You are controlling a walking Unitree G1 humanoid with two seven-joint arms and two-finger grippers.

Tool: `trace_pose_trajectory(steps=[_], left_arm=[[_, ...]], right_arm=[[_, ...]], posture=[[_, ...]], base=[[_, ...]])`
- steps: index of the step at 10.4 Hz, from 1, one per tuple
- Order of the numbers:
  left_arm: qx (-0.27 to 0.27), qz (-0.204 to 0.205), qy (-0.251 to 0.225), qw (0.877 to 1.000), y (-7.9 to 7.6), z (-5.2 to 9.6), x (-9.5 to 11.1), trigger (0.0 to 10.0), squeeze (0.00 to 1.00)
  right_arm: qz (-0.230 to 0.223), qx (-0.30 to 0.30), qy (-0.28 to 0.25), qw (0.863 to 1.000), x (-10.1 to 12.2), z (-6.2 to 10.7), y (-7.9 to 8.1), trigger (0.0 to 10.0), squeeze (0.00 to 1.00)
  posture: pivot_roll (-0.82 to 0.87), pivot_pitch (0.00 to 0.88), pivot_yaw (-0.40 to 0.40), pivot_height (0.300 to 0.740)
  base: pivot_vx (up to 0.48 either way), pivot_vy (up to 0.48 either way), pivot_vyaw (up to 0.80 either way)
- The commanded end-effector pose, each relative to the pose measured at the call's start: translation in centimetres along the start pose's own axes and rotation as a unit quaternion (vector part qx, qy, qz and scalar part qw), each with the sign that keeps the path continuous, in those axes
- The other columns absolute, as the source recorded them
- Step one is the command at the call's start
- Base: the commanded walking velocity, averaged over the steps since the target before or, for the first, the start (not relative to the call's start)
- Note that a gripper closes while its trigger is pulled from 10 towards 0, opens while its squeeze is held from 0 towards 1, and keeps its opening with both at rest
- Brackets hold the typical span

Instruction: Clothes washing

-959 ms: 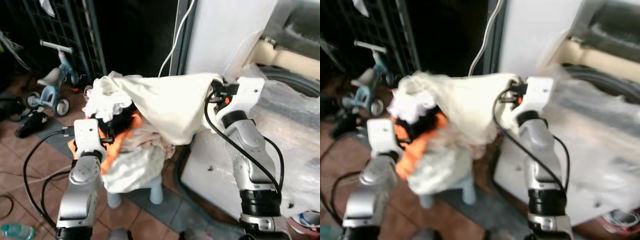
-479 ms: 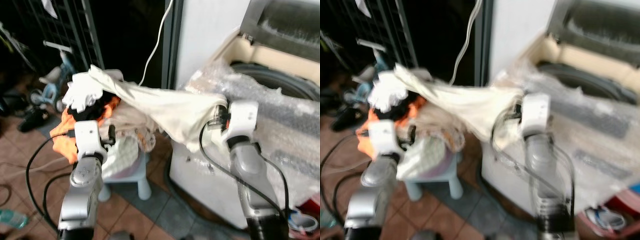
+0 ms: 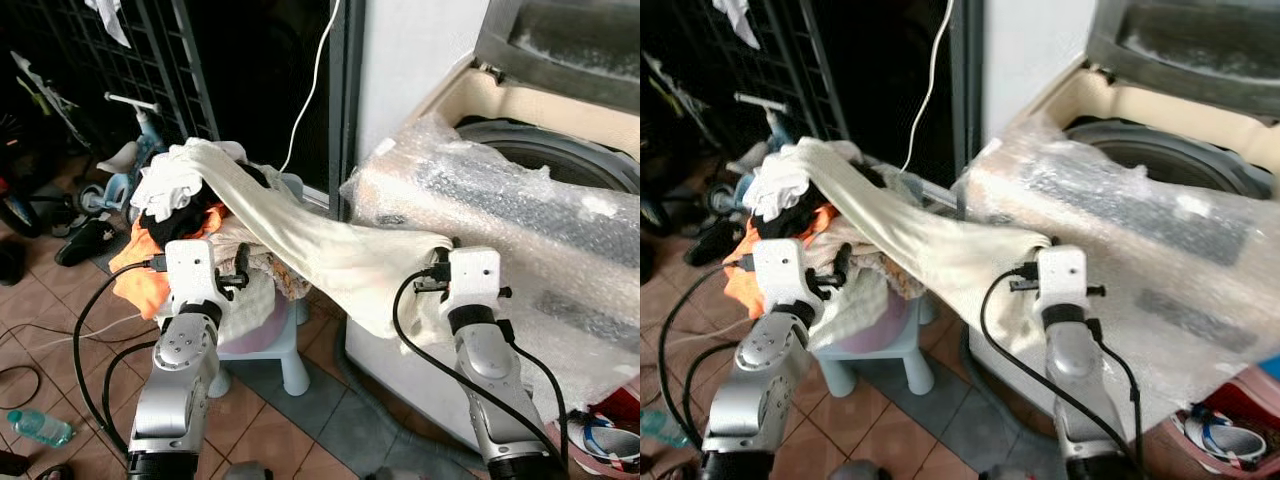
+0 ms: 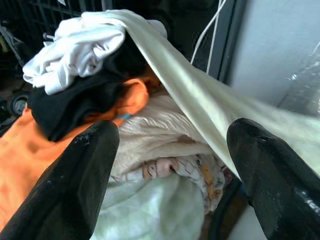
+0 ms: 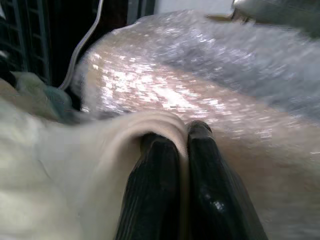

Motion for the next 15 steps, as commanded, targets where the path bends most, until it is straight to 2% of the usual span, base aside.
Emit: trace_pose_trajectory(steps=[1, 2, 3, 4, 6, 7, 8, 9, 10, 11, 12, 13, 15], left_arm=[[-0.007, -0.004, -0.012, 1.0, -0.2, -0.2, 0.7, 10.0, 0.0], [-0.005, -0.002, -0.016, 1.0, -0.1, 0.0, 0.8, 10.0, 0.0], [-0.005, 0.0, -0.019, 1.0, -0.2, 0.0, 0.9, 10.0, 0.0], [-0.005, 0.005, -0.024, 1.0, -0.2, -0.1, 1.1, 10.0, 0.0], [-0.004, 0.007, -0.027, 1.0, -0.2, 0.0, 1.3, 10.0, 0.0], [-0.007, 0.01, -0.023, 1.0, -0.3, 0.0, 1.1, 10.0, 0.0], [-0.009, 0.01, -0.023, 1.0, -0.4, 0.0, 1.1, 10.0, 0.0], [-0.015, 0.01, -0.023, 1.0, -0.7, -0.1, 1.1, 10.0, 0.0], [-0.016, 0.01, -0.024, 1.0, -0.8, -0.2, 1.1, 10.0, 0.0], [-0.014, 0.012, -0.025, 1.0, -0.7, -0.1, 1.1, 10.0, 0.0], [-0.009, 0.014, -0.024, 1.0, -0.6, 0.0, 1.1, 10.0, 0.0], [-0.004, 0.015, -0.022, 1.0, -0.5, 0.1, 1.0, 10.0, 0.0], [-0.001, 0.016, -0.016, 1.0, -0.4, 0.1, 0.8, 10.0, 0.0]], right_arm=[[-0.07, 0.008, -0.01, 0.997, 1.5, -0.9, 0.6, 10.0, 0.0], [-0.123, 0.016, -0.025, 0.992, 3.7, -2.1, 0.8, 10.0, 0.0], [-0.137, 0.053, -0.047, 0.988, 6.5, -3.4, 1.2, 10.0, 0.0], [-0.11, 0.063, -0.112, 0.986, 10.5, -5.0, 0.2, 10.0, 0.0], [-0.099, 0.034, -0.144, 0.984, 13.3, -6.6, -2.2, 10.0, 0.0], [-0.081, 0.004, -0.15, 0.985, 14.7, -8.5, -4.6, 10.0, 0.0], [-0.079, -0.009, -0.149, 0.986, 15.3, -9.2, -5.6, 10.0, 0.0], [-0.064, -0.061, -0.172, 0.981, 18.5, -10.8, -9.0, 10.0, 0.0], [-0.078, -0.126, -0.184, 0.972, 20.9, -11.5, -12.8, 10.0, 0.0], [-0.071, -0.162, -0.193, 0.965, 22.1, -11.4, -14.6, 10.0, 0.0], [-0.069, -0.194, -0.194, 0.959, 22.3, -11.2, -16.2, 10.0, 0.0], [-0.075, -0.206, -0.182, 0.959, 21.5, -11.1, -16.8, 10.0, 0.0], [-0.059, -0.249, -0.132, 0.958, 17.6, -11.0, -17.8, 10.0, 0.0]], posture=[[-0.06, 0.0, 0.053, 0.74], [-0.06, 0.0, 0.039, 0.74], [-0.05, 0.0, 0.036, 0.74], [-0.05, 0.0, 0.034, 0.74], [-0.05, 0.0, 0.032, 0.74], [-0.06, 0.0, 0.035, 0.74], [-0.06, 0.0, 0.036, 0.74], [-0.06, 0.0, 0.035, 0.74], [-0.05, 0.0, 0.029, 0.74], [-0.05, 0.0, 0.024, 0.74], [-0.05, 0.0, 0.016, 0.74], [-0.05, 0.0, 0.016, 0.74], [-0.05, 0.0, 0.02, 0.74]], base=[[0.0, 0.0, 0.0], [0.0, 0.0, 0.0], [0.0, 0.0, 0.0], [0.251, 0.0, 0.0], [0.345, 0.0, 0.0], [0.322, 0.0, 0.0], [0.319, 0.0, 0.0], [0.345, 0.0, 0.0], [0.352, 0.0, 0.0], [0.36, 0.0, 0.0], [0.375, 0.0, 0.0], [0.3, 0.0, 0.0], [0.0, 0.0, 0.0]])
Point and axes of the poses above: a point about 5 cm out from each wrist's last joint towards the gripper, its own z axis pointing back from the gripper into the wrist, its own x axis along the axis of the wrist's last joint, y = z × x, the point moved 6 cm from there along -z, pointing out of the wrist towards the gripper, and after that the axes turned 1 degree about z, right-handed, at the moved point
